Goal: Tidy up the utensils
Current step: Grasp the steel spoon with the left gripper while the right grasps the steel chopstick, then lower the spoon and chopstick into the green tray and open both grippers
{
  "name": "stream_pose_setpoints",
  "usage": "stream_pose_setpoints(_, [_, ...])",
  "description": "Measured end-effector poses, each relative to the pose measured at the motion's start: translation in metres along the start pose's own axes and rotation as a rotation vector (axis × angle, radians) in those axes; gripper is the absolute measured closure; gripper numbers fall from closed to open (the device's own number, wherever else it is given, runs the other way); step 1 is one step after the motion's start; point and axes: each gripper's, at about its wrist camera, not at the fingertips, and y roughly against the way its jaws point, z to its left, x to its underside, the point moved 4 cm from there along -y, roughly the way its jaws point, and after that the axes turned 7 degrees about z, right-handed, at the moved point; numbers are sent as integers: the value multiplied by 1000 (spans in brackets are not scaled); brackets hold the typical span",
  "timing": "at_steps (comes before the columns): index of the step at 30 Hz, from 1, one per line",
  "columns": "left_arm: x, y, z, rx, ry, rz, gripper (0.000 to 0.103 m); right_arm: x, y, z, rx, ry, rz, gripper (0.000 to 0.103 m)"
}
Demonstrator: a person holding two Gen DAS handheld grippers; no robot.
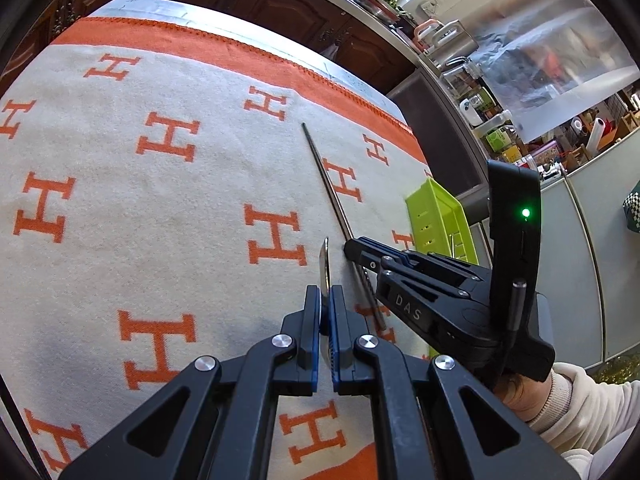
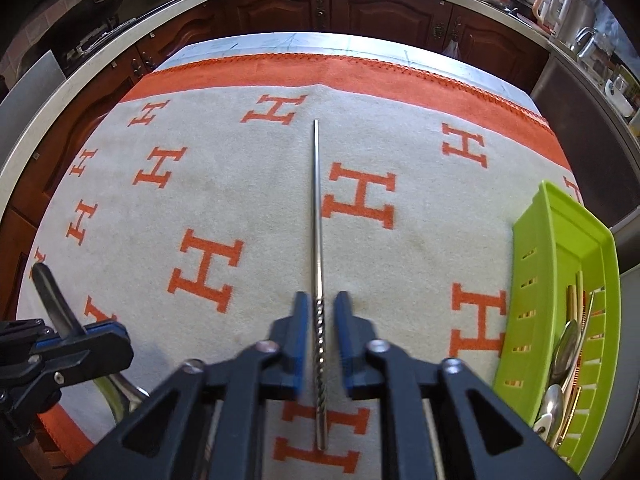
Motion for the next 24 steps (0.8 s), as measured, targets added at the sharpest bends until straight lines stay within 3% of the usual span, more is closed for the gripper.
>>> stream_pose_setpoints(10, [2, 12, -25, -40, -42, 42, 101, 18, 16, -17, -124, -101, 44, 98])
stream_pose_setpoints(18, [5, 30, -83, -40, -151, 62, 101, 51, 73, -38, -218, -148, -31, 98])
stream_pose_setpoints(24, [5, 21, -142, -31, -269, 90, 101, 84, 111, -83, -230, -245, -96, 98])
